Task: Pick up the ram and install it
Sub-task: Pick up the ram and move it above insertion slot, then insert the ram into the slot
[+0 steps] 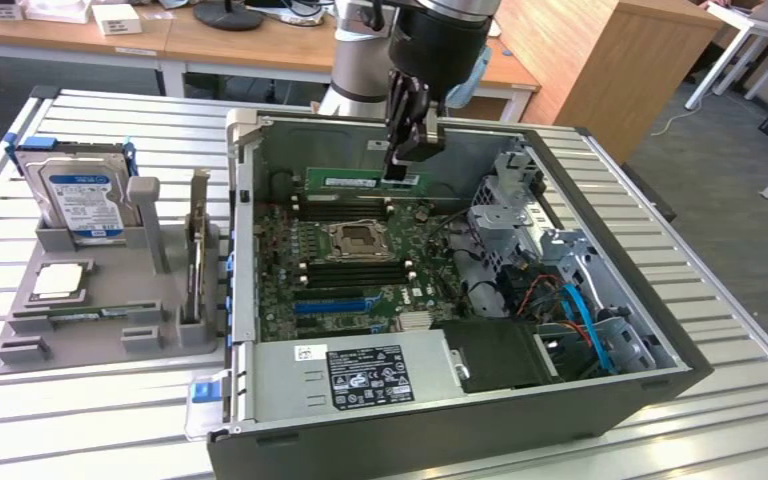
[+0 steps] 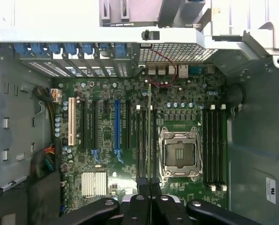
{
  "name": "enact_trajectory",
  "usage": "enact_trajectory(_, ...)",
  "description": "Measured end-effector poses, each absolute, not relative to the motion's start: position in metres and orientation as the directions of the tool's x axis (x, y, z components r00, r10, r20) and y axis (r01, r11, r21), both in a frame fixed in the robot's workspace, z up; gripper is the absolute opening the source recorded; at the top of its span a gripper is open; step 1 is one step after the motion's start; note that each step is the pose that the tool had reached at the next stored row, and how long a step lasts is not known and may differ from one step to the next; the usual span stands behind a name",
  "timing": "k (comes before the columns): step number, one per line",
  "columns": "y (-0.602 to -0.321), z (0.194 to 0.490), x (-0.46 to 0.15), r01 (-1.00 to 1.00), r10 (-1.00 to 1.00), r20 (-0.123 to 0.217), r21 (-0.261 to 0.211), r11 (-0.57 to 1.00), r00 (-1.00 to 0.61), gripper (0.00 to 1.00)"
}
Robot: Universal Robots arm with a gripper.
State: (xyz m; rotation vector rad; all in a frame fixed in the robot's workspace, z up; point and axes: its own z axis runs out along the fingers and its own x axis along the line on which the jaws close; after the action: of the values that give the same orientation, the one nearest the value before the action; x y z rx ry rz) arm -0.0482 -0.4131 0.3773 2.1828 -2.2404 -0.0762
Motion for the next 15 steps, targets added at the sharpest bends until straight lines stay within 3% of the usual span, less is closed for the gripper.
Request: enact_trajectory(15, -0.413, 0.377, -0.034, -0.999, -0.999, -0.025, 0.044, 0.026, -0.027, 0.12)
